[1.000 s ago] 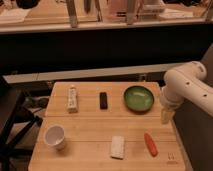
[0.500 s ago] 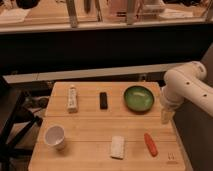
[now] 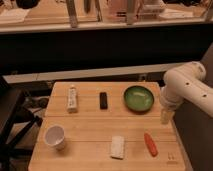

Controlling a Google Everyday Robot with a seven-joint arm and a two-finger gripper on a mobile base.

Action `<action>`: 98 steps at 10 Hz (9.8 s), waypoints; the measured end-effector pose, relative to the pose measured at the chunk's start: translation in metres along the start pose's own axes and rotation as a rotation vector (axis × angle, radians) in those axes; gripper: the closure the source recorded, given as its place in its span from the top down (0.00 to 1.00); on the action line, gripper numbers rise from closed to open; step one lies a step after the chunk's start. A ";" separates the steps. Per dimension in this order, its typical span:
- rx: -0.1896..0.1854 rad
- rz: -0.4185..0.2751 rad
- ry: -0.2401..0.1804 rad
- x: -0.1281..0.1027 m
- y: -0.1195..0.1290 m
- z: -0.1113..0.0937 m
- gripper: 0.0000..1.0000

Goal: Place the ceramic cup in the ceramic bowl

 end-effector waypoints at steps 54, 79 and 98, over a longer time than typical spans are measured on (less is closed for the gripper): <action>0.257 -0.978 -0.211 -0.428 0.043 0.048 0.80; 0.202 -1.350 -0.338 -0.452 0.074 0.084 0.80; 0.145 -1.545 -0.342 -0.454 0.090 0.114 0.80</action>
